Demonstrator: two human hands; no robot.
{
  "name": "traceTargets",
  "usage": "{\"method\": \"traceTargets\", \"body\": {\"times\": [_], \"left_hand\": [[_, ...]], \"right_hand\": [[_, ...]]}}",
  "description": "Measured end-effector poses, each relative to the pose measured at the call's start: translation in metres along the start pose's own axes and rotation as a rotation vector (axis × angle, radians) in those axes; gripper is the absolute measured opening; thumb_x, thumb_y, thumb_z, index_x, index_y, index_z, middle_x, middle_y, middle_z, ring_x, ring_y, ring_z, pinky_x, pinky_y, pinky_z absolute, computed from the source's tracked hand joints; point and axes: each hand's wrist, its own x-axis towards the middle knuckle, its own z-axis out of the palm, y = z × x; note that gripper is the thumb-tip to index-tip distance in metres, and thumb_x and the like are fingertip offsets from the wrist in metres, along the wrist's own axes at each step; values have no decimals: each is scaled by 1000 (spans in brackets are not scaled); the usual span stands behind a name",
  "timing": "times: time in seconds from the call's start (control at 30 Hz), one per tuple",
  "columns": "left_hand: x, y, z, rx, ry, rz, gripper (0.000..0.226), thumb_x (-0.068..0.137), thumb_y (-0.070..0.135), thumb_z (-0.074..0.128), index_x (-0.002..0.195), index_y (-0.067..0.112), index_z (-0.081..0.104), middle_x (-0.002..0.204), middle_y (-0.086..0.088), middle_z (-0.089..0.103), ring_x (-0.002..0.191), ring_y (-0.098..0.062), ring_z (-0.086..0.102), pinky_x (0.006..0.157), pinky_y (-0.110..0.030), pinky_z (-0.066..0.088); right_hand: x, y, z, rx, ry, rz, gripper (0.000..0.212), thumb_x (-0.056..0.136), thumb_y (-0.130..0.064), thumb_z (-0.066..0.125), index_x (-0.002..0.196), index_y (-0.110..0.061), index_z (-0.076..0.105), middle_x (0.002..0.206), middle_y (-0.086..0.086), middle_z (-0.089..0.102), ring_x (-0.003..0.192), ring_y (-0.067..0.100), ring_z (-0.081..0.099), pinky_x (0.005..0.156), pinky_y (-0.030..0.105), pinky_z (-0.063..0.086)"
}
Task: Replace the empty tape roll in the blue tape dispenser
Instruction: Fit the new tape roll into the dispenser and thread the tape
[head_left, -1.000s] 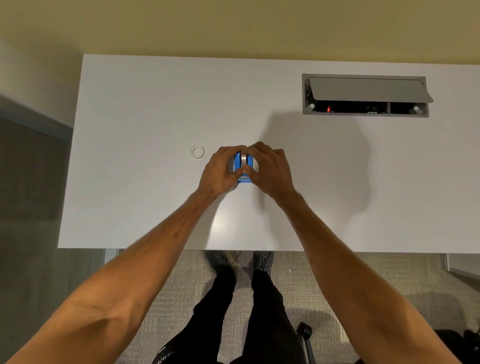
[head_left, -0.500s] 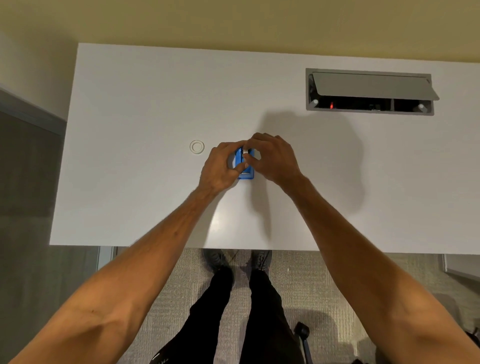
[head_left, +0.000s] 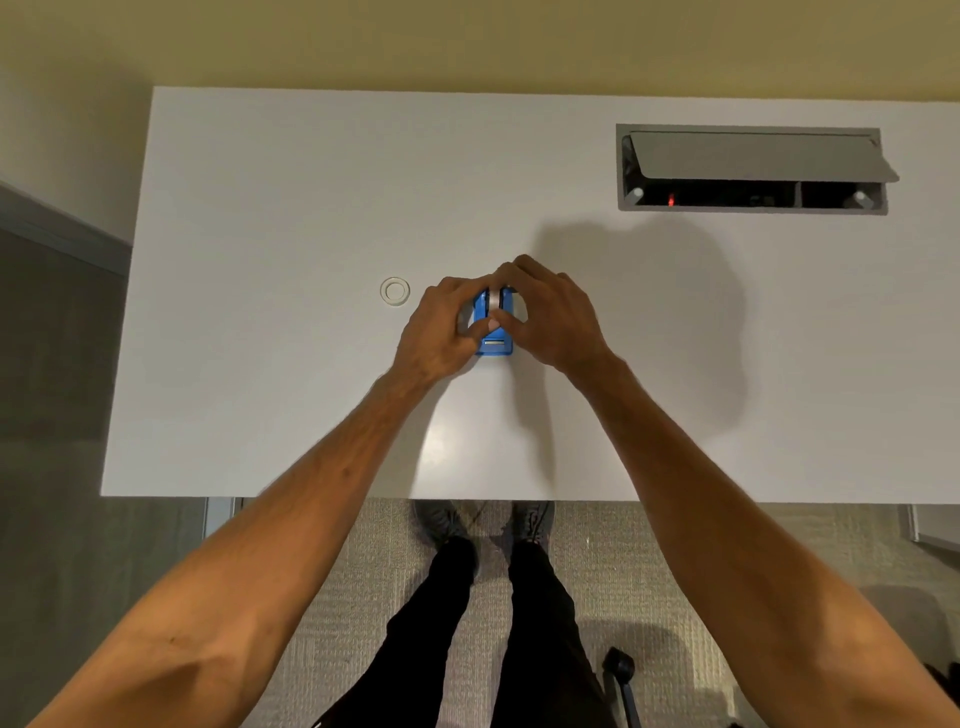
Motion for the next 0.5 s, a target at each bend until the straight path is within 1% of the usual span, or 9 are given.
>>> {"method": "traceTargets", "body": {"times": [0.1, 0.17, 0.23, 0.33, 0.4, 0.5], "left_hand": [[0, 0, -1, 4, 9, 35, 55, 101, 52, 66, 151, 28, 58, 141, 0, 67, 127, -25, 59, 104, -44, 51], [0, 3, -2, -55, 22, 52, 57, 100, 45, 73, 151, 26, 57, 141, 1, 67, 126, -22, 60, 104, -37, 48], [1, 4, -2, -125, 21, 30, 56, 96, 43, 77, 147, 28, 56, 137, 6, 68, 122, -18, 62, 101, -34, 48], [0, 4, -1, -140, 12, -8, 51, 96, 43, 76, 140, 29, 56, 131, 9, 68, 118, -17, 62, 96, -33, 49], [-1, 4, -2, -138, 18, -7, 46, 97, 43, 75, 138, 29, 58, 129, 9, 68, 116, -16, 62, 94, -32, 49], [-1, 3, -2, -109, 18, -1, 45, 99, 46, 73, 139, 31, 59, 129, 10, 68, 115, -16, 62, 94, -32, 49]], "right_hand": [[0, 2, 1, 38, 5, 10, 20, 93, -30, 70, 111, -23, 63, 105, -7, 63, 86, 15, 60, 76, 40, 56], [0, 4, 1, 51, 10, 22, 18, 94, -28, 69, 111, -23, 64, 105, -7, 64, 85, 16, 62, 76, 40, 56], [1, 5, 2, 69, -2, 45, 17, 95, -29, 69, 111, -23, 65, 105, -6, 67, 86, 17, 65, 77, 39, 58], [5, 9, 0, 105, -15, 81, 16, 98, -33, 69, 110, -24, 72, 104, -6, 73, 87, 17, 69, 76, 34, 60], [7, 10, -2, 98, -5, 85, 17, 99, -33, 69, 109, -22, 78, 105, -6, 77, 88, 18, 72, 76, 34, 60], [9, 9, -7, 33, -12, 49, 24, 100, -35, 68, 114, -22, 83, 113, -7, 80, 93, 19, 75, 78, 36, 61]]}}
